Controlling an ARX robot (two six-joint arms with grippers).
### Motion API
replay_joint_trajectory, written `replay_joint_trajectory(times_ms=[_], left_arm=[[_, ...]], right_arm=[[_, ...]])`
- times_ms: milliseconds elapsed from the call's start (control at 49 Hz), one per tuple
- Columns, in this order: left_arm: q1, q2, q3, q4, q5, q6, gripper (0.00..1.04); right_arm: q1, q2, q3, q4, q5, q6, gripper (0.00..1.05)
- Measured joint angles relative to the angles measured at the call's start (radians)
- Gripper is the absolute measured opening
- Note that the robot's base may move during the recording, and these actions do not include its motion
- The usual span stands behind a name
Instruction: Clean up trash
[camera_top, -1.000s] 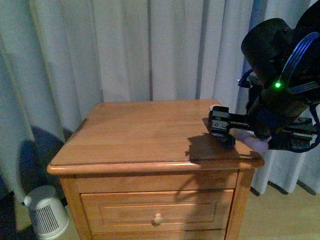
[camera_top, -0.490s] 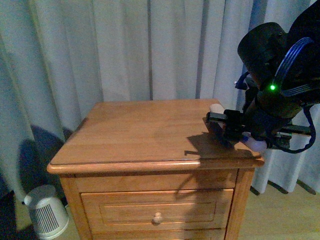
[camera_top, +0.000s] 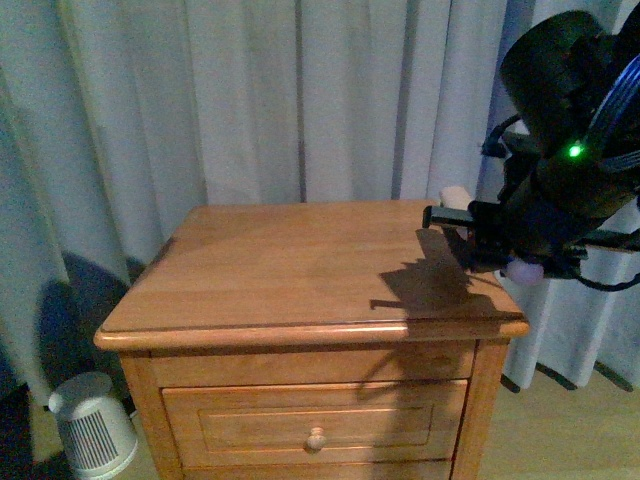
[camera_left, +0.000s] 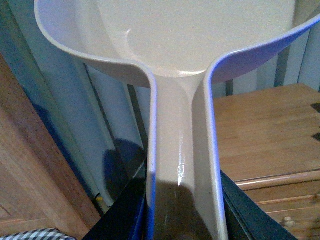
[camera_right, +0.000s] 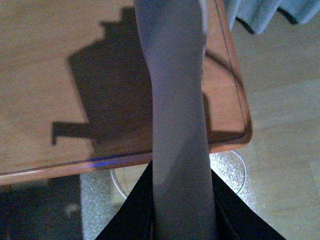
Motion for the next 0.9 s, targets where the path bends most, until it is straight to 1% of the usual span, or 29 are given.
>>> replay_joint_trajectory(times_ms=[82, 265, 367, 510, 653, 898], left_arm=[[0.000, 0.000, 0.000, 0.000, 0.000, 0.000, 0.28], [0.000, 0.000, 0.000, 0.000, 0.000, 0.000, 0.28], [0.000, 0.000, 0.000, 0.000, 0.000, 0.000, 0.28], [0.000, 0.000, 0.000, 0.000, 0.000, 0.000, 0.28], [0.000, 0.000, 0.000, 0.000, 0.000, 0.000, 0.28], [0.000, 0.000, 0.000, 0.000, 0.000, 0.000, 0.28]], right_arm=[[-0.008, -0.063, -0.022, 0.020, 0.006, -0.037, 0.21], [-0.034, -0.299, -0.114, 0.096, 0.021, -0.171, 0.21], [-0.048, -0.482, -0.222, 0.149, 0.033, -0.258, 0.21], [-0.056, -0.724, -0.386, 0.204, 0.046, -0.333, 0.21], [-0.062, -0.940, -0.518, 0.224, 0.052, -0.369, 0.21], [-0.082, -1.156, -0.654, 0.211, 0.055, -0.363, 0.21]])
